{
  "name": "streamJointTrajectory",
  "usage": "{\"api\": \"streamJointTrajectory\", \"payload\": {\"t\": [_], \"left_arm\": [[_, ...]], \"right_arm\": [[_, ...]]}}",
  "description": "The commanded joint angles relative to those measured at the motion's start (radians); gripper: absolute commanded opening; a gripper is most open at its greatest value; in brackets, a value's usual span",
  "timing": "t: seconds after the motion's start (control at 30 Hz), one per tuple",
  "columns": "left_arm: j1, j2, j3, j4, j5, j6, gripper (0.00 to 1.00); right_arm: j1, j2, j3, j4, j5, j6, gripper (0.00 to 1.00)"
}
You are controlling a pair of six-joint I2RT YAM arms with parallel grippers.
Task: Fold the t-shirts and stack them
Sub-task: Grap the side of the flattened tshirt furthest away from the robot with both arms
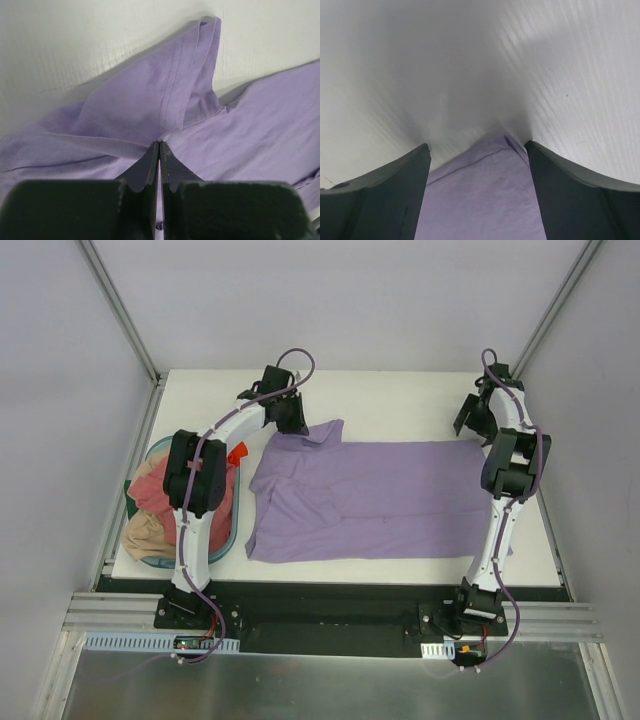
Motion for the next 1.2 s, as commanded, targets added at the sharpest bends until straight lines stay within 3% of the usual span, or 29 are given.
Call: {"api": "streamJointTrajectory", "payload": {"t": [0.0, 0.2, 0.33, 0.5, 0.77, 0.97, 1.17], "left_arm": [[0.003, -0.087, -0.011, 0.020, 0.012, -0.014, 0.00], [0.004, -0.104, -0.023, 0.020, 0.011, -0.020, 0.00], [0.004, -0.121, -0.023, 0.022, 0.014, -0.019, 0.00], [0.011, -0.148, -0.015, 0.020, -0.005, -0.030, 0.00], [0.011, -0.285, -0.145, 0.028, 0.046, -0.062, 0.00], [0.008, -0.450, -0.340, 0.075, 0.084, -0.089, 0.00], [-0.003, -0.642, -0.581, 0.131, 0.096, -0.137, 0.00]], "right_arm": [[-0.001, -0.046, -0.086, -0.035, 0.026, -0.005, 0.76], [-0.002, -0.032, -0.085, -0.015, 0.017, -0.009, 0.50], [-0.002, -0.023, -0.065, -0.013, 0.002, -0.009, 0.23], [-0.002, -0.061, -0.074, -0.003, -0.004, -0.016, 0.01], [0.039, -0.293, -0.273, 0.045, -0.014, -0.074, 0.01], [0.045, -0.500, -0.536, 0.097, 0.043, -0.059, 0.01], [0.044, -0.652, -0.692, 0.112, 0.048, -0.064, 0.01]]}}
